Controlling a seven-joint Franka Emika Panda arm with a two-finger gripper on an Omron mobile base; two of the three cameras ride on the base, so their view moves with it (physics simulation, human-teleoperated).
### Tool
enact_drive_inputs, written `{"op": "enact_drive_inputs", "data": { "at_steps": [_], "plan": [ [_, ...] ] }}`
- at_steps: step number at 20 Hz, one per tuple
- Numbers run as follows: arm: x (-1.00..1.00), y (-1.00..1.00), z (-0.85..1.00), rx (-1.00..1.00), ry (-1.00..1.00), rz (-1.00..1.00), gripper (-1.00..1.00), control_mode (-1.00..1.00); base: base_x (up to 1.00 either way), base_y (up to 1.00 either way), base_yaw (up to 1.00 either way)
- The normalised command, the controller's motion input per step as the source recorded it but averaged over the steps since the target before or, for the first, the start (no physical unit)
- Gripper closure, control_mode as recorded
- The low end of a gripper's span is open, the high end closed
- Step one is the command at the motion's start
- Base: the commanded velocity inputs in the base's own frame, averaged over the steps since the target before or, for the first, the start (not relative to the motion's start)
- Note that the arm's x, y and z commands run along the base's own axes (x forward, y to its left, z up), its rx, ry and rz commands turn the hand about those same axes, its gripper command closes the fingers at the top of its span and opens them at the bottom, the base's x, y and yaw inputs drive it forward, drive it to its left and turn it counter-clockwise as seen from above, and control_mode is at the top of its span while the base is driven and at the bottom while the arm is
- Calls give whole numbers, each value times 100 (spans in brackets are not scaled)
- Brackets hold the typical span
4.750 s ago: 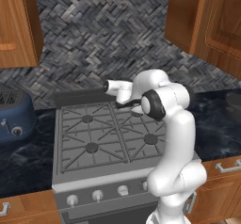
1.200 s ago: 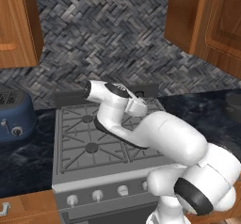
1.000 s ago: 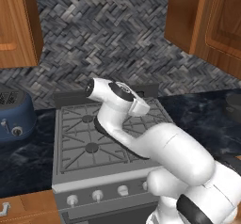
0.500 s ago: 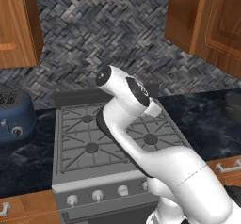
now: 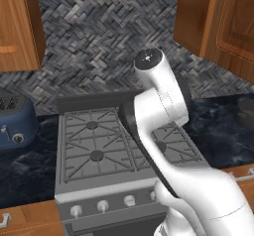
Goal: Pick the kettle from the cabinet and place it on a stove burner. Then pick the pot from the counter and place it on another stove burner. Finally, turn both burners on.
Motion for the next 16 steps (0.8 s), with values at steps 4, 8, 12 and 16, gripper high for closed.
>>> {"op": "enact_drive_inputs", "data": {
  "at_steps": [4, 8, 12, 16],
  "plan": [
    [-54, -38, 0, 38, -8, 8, -100, -100, 0, 0, 0],
    [-56, -46, 0, 32, -20, 6, -100, -100, 0, 0, 0],
    [-58, -47, 0, 29, -27, 7, -100, -100, 0, 0, 0],
    [-62, -40, 8, 31, -24, 8, -100, -100, 0, 0, 0]
  ]
}}
